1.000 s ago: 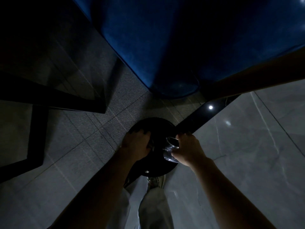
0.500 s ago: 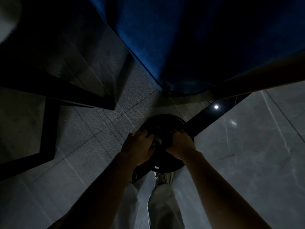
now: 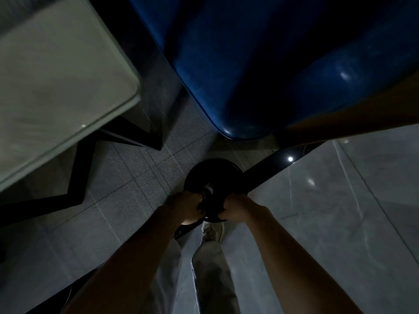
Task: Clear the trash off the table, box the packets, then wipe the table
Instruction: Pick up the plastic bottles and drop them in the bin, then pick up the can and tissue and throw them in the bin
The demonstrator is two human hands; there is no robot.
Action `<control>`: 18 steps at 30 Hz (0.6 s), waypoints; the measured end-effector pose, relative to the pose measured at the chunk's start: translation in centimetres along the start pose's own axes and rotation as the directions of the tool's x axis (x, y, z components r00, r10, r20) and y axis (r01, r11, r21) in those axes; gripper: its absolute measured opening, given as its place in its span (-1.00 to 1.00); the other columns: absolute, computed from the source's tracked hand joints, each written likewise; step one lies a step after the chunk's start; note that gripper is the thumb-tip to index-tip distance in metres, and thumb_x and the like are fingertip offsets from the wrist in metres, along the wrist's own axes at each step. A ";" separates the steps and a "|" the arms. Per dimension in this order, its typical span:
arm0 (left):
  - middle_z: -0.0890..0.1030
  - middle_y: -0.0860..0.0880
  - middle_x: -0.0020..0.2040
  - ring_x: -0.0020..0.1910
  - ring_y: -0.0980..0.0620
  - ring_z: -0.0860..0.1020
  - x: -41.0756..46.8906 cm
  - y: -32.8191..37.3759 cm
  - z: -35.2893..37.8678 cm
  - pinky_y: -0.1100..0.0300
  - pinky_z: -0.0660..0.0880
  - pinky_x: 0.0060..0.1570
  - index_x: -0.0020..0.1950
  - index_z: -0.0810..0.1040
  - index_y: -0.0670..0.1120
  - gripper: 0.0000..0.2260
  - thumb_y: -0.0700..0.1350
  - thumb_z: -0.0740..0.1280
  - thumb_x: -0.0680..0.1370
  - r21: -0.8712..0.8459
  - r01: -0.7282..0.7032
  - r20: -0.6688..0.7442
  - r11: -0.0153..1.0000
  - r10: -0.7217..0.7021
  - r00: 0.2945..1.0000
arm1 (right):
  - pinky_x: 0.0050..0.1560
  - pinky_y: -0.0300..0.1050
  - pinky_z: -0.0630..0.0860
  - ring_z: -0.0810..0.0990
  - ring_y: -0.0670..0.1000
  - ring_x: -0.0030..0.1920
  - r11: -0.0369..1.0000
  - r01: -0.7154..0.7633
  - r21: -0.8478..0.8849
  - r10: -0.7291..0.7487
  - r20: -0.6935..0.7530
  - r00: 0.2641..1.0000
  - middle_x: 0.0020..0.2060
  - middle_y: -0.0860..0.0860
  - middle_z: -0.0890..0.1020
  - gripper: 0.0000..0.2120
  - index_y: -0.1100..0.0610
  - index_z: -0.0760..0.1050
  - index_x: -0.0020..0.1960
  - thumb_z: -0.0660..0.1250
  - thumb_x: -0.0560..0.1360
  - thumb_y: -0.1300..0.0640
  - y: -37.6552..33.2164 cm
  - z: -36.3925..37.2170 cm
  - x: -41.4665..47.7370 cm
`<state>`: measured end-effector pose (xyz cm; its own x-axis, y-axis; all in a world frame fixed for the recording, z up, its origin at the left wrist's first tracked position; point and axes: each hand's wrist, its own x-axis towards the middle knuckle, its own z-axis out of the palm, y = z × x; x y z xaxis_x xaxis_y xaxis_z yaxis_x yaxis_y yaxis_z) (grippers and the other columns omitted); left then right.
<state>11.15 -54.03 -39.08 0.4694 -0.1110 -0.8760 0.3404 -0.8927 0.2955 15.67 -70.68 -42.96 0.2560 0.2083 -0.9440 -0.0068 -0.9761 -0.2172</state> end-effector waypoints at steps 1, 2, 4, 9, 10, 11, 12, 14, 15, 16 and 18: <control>0.52 -0.15 0.32 0.26 -0.16 0.50 -1.2 0.4 -0.6 0.10 0.43 0.09 0.40 0.41 -0.08 -0.58 0.03 0.29 0.58 -0.016 0.005 -0.015 1.000 -0.005 1.000 | 0.04 -0.06 0.52 0.60 0.20 0.19 1.000 0.007 -0.020 -0.007 -0.002 1.000 0.09 0.18 0.63 -0.58 0.18 0.56 0.20 0.35 0.45 -0.06 -0.3 -0.5 -1.3; 0.52 -0.15 0.33 0.27 -0.16 0.50 -2.4 0.9 -1.2 0.09 0.43 0.11 0.40 0.40 -0.07 -0.58 0.04 0.29 0.58 -0.033 0.007 -0.030 0.999 -0.008 1.000 | 0.08 -0.04 0.53 0.59 0.20 0.20 0.999 0.010 -0.037 -0.011 -0.004 1.000 0.14 0.18 0.62 -0.57 0.17 0.55 0.22 0.35 0.45 -0.06 -0.6 -1.1 -2.6; 0.51 -0.14 0.34 0.28 -0.15 0.49 -4.8 1.7 -2.4 0.06 0.44 0.15 0.41 0.40 -0.05 -0.58 0.06 0.29 0.58 -0.061 0.019 -0.054 0.998 -0.023 0.998 | 0.04 -0.06 0.51 0.59 0.20 0.18 0.997 0.020 -0.081 -0.022 -0.020 1.000 0.13 0.17 0.62 -0.59 0.18 0.55 0.21 0.35 0.47 -0.05 -1.2 -2.3 -5.3; 0.52 -0.12 0.30 0.23 -0.13 0.51 -12.0 3.2 -5.8 0.02 0.48 0.18 0.37 0.42 -0.05 -0.58 0.12 0.27 0.57 -0.106 0.035 -0.084 0.994 -0.044 0.996 | 0.07 -0.03 0.54 0.59 0.17 0.12 0.983 0.036 -0.180 -0.044 -0.045 0.998 0.06 0.15 0.60 -0.62 0.19 0.53 0.18 0.37 0.49 -0.04 -3.6 -5.4 -13.2; 0.53 -0.12 0.29 0.22 -0.13 0.52 -13.6 3.4 -6.4 0.01 0.48 0.19 0.36 0.43 -0.04 -0.58 0.13 0.27 0.57 -0.118 0.032 -0.106 0.993 -0.045 0.993 | 0.02 -0.05 0.56 0.60 0.15 0.05 0.982 0.050 -0.180 -0.059 -0.048 0.997 0.00 0.14 0.61 -0.69 0.17 0.54 0.09 0.37 0.48 -0.03 -4.3 -6.0 -14.8; 0.54 -0.12 0.28 0.22 -0.13 0.52 -15.2 3.5 -7.0 -0.01 0.48 0.20 0.35 0.44 -0.05 -0.57 0.14 0.26 0.56 -0.128 0.026 -0.128 0.991 -0.042 0.991 | -0.11 -0.09 0.54 0.59 0.11 -0.06 0.980 0.063 -0.188 -0.074 -0.054 0.996 -0.12 0.11 0.59 -0.79 0.14 0.53 -0.07 0.38 0.47 -0.01 -5.1 -6.6 -16.4; 0.55 -0.12 0.27 0.22 -0.13 0.52 -16.8 3.5 -7.6 -0.02 0.47 0.21 0.35 0.44 -0.06 -0.57 0.14 0.26 0.57 -0.136 0.020 -0.150 0.990 -0.040 0.988 | -0.26 -0.13 0.45 0.54 0.07 -0.20 0.978 0.075 -0.194 -0.089 -0.063 0.994 -0.25 0.07 0.51 -0.78 0.08 0.43 -0.24 0.39 0.46 -0.01 -6.1 -7.1 -18.0; 0.53 -0.12 0.30 0.25 -0.14 0.50 -19.8 3.3 -8.4 -0.01 0.46 0.22 0.36 0.43 -0.05 -0.56 0.15 0.25 0.57 -0.155 0.014 -0.183 0.988 -0.042 0.982 | -0.40 -0.16 0.25 0.37 0.00 -0.37 0.969 0.104 -0.225 -0.125 -0.080 0.989 -0.39 0.00 0.35 -0.60 0.02 0.21 -0.37 0.39 0.46 0.00 -8.3 -8.2 -21.0; 0.52 -0.12 0.32 0.27 -0.15 0.49 -21.2 3.1 -8.7 0.01 0.45 0.21 0.36 0.43 -0.05 -0.56 0.15 0.25 0.57 -0.161 0.013 -0.196 0.987 -0.044 0.980 | -0.42 -0.16 0.22 0.33 -0.03 -0.40 0.962 0.120 -0.245 -0.146 -0.089 0.985 -0.41 -0.01 0.33 -0.58 0.02 0.19 -0.38 0.39 0.47 0.01 -9.5 -8.7 -22.4; 0.51 -0.12 0.33 0.28 -0.16 0.48 -22.6 2.9 -9.1 0.02 0.43 0.20 0.36 0.43 -0.06 -0.57 0.13 0.25 0.58 -0.162 0.010 -0.209 0.987 -0.044 0.977 | -0.42 -0.17 0.22 0.34 -0.04 -0.41 0.951 0.135 -0.277 -0.167 -0.097 0.981 -0.42 -0.02 0.34 -0.59 0.04 0.22 -0.39 0.39 0.48 0.01 -10.7 -9.1 -23.7; 0.52 -0.13 0.32 0.29 -0.16 0.47 -25.4 2.3 -9.6 0.02 0.42 0.22 0.35 0.44 -0.08 -0.59 0.10 0.26 0.59 -0.176 0.008 -0.233 0.984 -0.050 0.971 | -0.39 -0.17 0.28 0.43 -0.03 -0.37 0.930 0.153 -0.335 -0.198 -0.105 0.974 -0.43 -0.01 0.41 -0.63 0.05 0.30 -0.39 0.38 0.48 -0.01 -13.1 -9.3 -26.2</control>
<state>7.83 -49.09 -12.45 0.6288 0.0387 -0.7766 0.4824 -0.8027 0.3506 18.10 -63.93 -13.10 0.3523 0.3900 -0.8507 0.3566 -0.8964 -0.2633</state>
